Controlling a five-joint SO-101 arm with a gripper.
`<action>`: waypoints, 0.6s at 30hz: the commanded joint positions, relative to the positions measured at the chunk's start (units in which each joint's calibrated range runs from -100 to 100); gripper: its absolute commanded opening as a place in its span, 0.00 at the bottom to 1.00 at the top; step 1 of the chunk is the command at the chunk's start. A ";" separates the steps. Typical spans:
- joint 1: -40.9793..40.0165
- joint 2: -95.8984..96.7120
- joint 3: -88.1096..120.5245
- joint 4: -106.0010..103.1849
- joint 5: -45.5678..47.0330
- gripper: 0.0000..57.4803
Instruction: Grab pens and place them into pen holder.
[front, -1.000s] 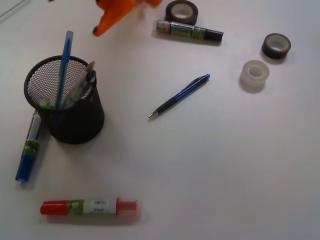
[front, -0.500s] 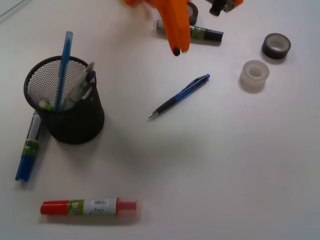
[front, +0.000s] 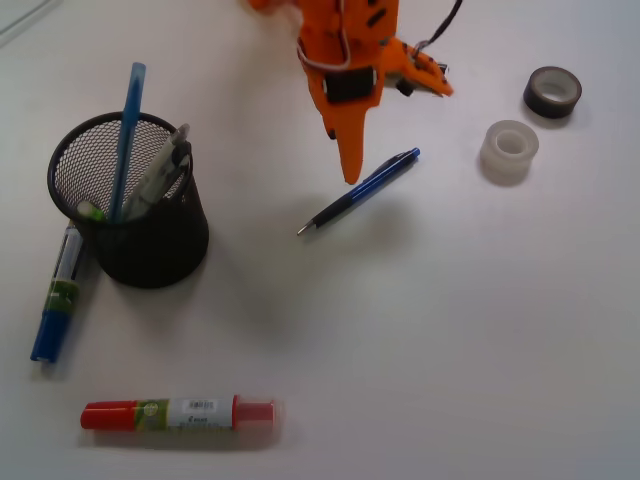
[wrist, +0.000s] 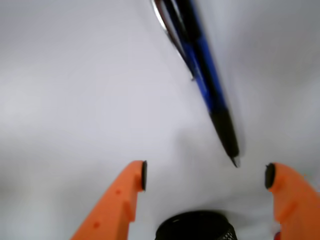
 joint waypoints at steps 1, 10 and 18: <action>-0.51 4.42 -6.40 3.06 0.73 0.48; -1.18 15.73 -15.83 6.21 1.27 0.48; -1.18 24.14 -23.25 8.74 1.76 0.22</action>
